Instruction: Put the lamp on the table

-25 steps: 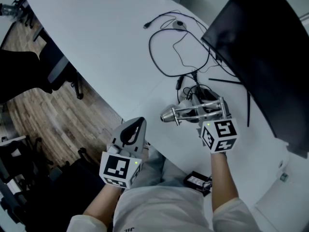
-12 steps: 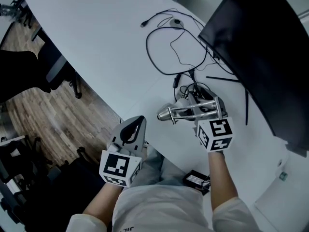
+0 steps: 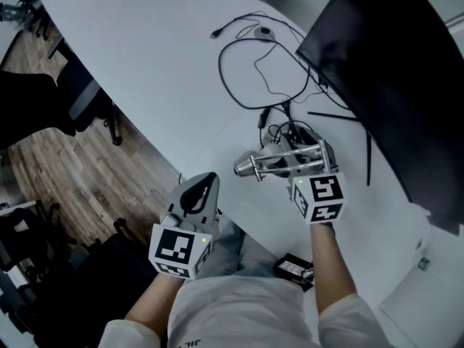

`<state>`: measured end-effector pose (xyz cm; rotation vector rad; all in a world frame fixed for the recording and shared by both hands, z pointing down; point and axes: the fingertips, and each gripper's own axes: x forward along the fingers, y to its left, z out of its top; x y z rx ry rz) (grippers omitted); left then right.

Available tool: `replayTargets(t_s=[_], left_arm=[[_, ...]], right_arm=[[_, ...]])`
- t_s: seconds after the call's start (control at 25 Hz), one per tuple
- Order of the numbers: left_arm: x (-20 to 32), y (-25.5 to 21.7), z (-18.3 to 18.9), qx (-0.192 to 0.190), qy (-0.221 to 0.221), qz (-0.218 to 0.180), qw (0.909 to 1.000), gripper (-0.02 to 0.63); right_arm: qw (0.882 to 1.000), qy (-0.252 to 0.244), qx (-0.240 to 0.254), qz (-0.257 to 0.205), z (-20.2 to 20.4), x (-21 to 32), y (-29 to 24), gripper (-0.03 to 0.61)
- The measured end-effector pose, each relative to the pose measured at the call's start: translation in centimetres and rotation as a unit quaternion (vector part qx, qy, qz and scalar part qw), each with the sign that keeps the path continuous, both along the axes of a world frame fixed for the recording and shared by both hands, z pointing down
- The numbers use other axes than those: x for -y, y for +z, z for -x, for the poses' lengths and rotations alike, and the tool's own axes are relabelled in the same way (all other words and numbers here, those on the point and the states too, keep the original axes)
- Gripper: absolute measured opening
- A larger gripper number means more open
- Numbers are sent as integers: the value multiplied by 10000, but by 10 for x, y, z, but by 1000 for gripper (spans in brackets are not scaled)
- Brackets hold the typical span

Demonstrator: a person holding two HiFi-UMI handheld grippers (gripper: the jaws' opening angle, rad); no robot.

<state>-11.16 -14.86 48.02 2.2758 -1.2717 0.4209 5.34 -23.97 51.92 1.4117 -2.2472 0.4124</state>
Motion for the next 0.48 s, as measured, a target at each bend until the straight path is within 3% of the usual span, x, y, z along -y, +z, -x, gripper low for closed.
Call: replayTargets(t_s=[0.16,0.48], left_arm=[[-6,1,0,22,-2,63,10000,5],[-11,-2,4,56,-107,-22,9999,5]], right_arm=[[10000,23,21,-39,0,0,2,175],[9999,31,124,-17,3,-3,2,235]])
